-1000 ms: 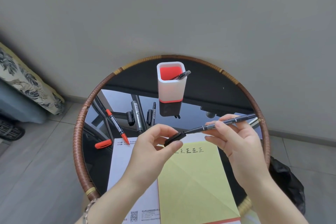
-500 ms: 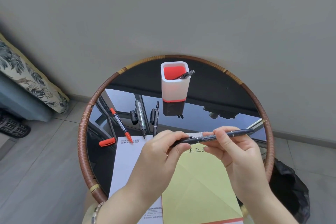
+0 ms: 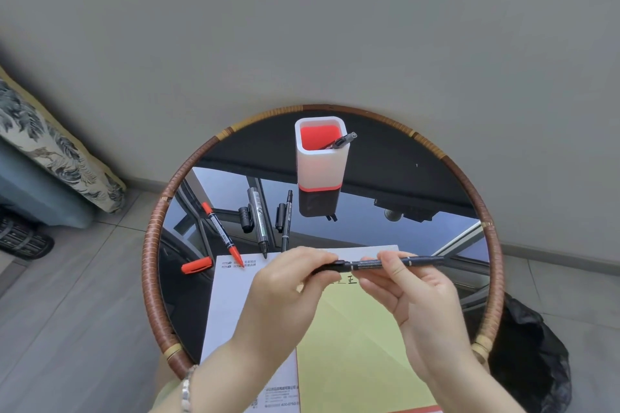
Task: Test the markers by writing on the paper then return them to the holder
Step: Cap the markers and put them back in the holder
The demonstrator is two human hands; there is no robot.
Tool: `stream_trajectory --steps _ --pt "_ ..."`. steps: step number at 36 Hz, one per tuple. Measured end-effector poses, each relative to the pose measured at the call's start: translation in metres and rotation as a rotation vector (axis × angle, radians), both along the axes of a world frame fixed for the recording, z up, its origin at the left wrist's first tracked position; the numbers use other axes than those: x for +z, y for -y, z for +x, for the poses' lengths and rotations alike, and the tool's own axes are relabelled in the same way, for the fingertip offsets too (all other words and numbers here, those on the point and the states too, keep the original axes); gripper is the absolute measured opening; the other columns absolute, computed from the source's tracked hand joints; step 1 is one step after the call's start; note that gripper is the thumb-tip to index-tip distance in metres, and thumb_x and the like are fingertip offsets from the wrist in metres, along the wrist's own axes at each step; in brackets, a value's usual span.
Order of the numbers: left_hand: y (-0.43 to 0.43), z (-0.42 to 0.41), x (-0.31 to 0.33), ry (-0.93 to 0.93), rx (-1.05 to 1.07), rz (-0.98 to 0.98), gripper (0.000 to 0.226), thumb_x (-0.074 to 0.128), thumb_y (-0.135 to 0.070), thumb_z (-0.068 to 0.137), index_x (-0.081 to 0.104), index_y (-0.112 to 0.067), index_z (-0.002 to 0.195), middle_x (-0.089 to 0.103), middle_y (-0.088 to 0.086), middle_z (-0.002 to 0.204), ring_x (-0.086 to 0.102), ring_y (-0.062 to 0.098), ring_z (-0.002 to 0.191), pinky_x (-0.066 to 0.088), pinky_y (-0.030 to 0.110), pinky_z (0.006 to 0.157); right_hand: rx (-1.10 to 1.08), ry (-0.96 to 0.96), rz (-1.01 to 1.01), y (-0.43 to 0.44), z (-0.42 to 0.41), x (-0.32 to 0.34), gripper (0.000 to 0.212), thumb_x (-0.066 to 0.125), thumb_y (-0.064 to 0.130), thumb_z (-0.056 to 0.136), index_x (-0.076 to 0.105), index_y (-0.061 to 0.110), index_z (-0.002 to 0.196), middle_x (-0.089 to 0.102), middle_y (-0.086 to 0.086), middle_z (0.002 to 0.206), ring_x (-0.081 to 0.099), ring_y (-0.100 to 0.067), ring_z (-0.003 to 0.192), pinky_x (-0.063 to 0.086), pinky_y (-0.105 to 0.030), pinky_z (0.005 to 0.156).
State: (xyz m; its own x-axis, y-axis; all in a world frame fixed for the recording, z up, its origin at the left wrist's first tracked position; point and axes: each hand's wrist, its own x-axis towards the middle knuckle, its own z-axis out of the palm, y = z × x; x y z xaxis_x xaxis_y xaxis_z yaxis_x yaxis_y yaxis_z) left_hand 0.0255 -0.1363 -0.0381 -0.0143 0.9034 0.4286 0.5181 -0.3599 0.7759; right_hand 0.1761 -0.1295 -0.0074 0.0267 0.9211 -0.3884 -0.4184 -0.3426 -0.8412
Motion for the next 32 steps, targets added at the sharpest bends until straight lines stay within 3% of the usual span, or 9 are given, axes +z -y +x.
stream_trajectory --steps 3,6,11,14,17,20,25,29,32 --pt "-0.005 -0.002 0.001 0.205 0.003 -0.487 0.024 0.069 -0.008 0.081 0.068 -0.032 0.077 0.067 -0.01 0.074 0.056 0.001 0.063 0.049 0.022 0.067 0.084 0.157 -0.041 -0.011 -0.001 -0.008 0.017 0.057 0.014 0.088 0.066 -0.001 0.086 0.074 -0.013 0.076 0.072 -0.02 0.069 0.056 -0.019 0.056" --pt "-0.016 -0.007 -0.001 0.163 0.012 -0.665 0.016 0.066 -0.012 0.084 0.066 -0.028 0.084 0.067 -0.011 0.079 0.06 -0.002 0.069 0.047 0.014 0.069 0.184 0.328 -0.042 -0.027 -0.003 -0.012 0.016 0.059 0.019 0.088 0.064 0.005 0.082 0.068 -0.007 0.071 0.067 -0.014 0.062 0.055 -0.017 0.058" --pt "-0.031 -0.028 0.002 0.123 0.133 -0.665 0.017 0.056 -0.013 0.09 0.061 -0.027 0.1 0.062 -0.018 0.092 0.056 -0.006 0.087 0.04 0.001 0.063 -0.053 0.662 0.513 -0.065 -0.003 0.017 0.009 0.061 0.015 0.086 0.061 0.023 0.082 0.065 0.0 0.079 0.065 -0.015 0.077 0.053 -0.031 0.072" --pt "-0.034 -0.041 0.005 0.091 0.184 -0.659 0.017 0.055 -0.014 0.091 0.063 -0.027 0.099 0.064 -0.016 0.093 0.058 -0.002 0.09 0.041 0.008 0.068 -0.16 0.696 0.732 -0.097 -0.009 0.037 0.028 0.063 0.005 0.083 0.052 0.03 0.084 0.063 0.008 0.083 0.064 0.0 0.077 0.048 -0.012 0.072" --pt "-0.036 -0.049 0.007 0.032 0.22 -0.663 0.018 0.054 -0.015 0.091 0.064 -0.026 0.102 0.064 -0.014 0.097 0.058 0.003 0.094 0.042 0.02 0.076 -0.101 0.816 0.716 -0.132 -0.022 0.036 0.018 0.062 0.006 0.083 0.055 0.022 0.083 0.064 0.006 0.081 0.062 0.001 0.073 0.045 -0.006 0.069" --pt "-0.036 -0.051 0.007 -0.011 0.229 -0.662 0.019 0.054 -0.016 0.091 0.064 -0.026 0.104 0.064 -0.011 0.099 0.057 0.004 0.094 0.041 0.021 0.077 0.058 1.014 0.659 -0.155 -0.033 0.021 0.011 0.063 0.009 0.083 0.061 0.013 0.093 0.066 -0.003 0.086 0.063 -0.013 0.081 0.05 -0.018 0.073" --pt "-0.041 -0.05 0.005 -0.108 0.246 -0.663 0.023 0.052 -0.017 0.091 0.062 -0.025 0.11 0.062 -0.01 0.105 0.056 0.006 0.094 0.041 0.022 0.078 0.136 1.139 0.61 -0.156 -0.034 0.013 0.04 0.063 0.014 0.084 0.054 0.01 0.123 0.063 -0.003 0.11 0.054 -0.018 0.103 0.043 -0.026 0.086" --pt "-0.055 -0.051 0.002 -0.2 0.271 -0.653 0.024 0.051 -0.018 0.092 0.06 -0.023 0.114 0.062 -0.006 0.11 0.057 0.012 0.095 0.051 0.03 0.081 0.057 1.073 0.616 -0.125 -0.026 0.004 0.028 0.063 0.009 0.083 0.056 0.019 0.108 0.059 0.001 0.092 0.051 -0.014 0.083 0.043 -0.024 0.074" --pt "-0.068 -0.055 0.0 -0.215 0.296 -0.656 0.025 0.05 -0.018 0.093 0.058 -0.023 0.116 0.062 -0.004 0.112 0.056 0.012 0.09 0.049 0.027 0.072 0.244 1.078 0.498 -0.099 -0.031 -0.017 0.012 0.061 0.016 0.085 0.056 0.02 0.095 0.057 0.005 0.078 0.053 -0.01 0.075 0.045 -0.025 0.069"
